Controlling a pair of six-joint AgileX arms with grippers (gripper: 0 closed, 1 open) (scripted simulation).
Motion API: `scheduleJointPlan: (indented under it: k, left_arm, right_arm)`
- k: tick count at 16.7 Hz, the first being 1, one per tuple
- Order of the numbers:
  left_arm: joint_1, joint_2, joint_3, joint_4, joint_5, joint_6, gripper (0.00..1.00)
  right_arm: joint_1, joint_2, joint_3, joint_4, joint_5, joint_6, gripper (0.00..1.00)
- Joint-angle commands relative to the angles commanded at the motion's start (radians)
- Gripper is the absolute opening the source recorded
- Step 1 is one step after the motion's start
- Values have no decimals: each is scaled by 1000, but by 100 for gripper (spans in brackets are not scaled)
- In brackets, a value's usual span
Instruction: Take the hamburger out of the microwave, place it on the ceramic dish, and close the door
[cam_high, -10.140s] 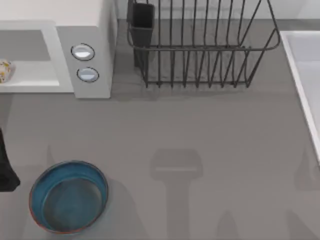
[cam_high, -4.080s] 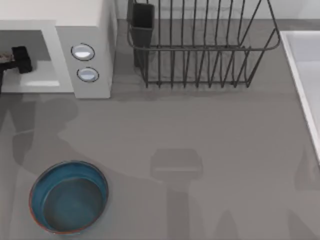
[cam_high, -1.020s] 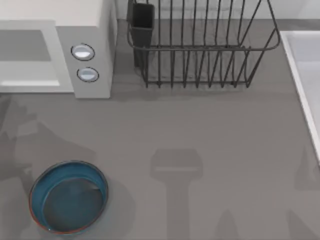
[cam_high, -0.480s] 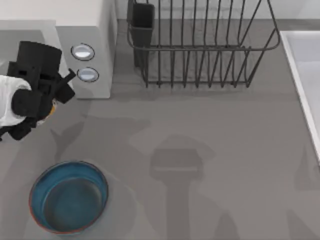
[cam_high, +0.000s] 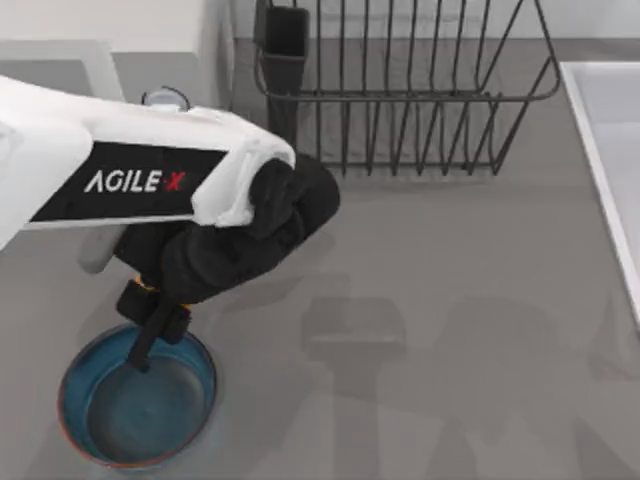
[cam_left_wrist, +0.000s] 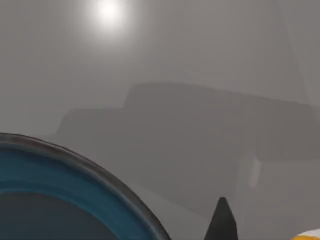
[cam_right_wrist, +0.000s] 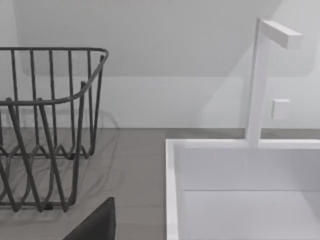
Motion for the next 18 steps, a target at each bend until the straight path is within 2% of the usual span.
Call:
scheduleJointPlan:
  k: [4,8,12,18]
  left_arm:
    - [-142,139,105,-363,-43,-423,0]
    - [-229,244,164,-584,-54,-687,0]
    - [-258,285,182,-653,-51,-780,0]
    - [-239,276,163,-634,-64,-765,0]
  right_arm:
    - [0,0,0,0,0,0,100]
    - [0,0,0,0,0,0,100]
    - [0,0,0,0,0,0,100]
    - [0,0,0,0,0,0,100]
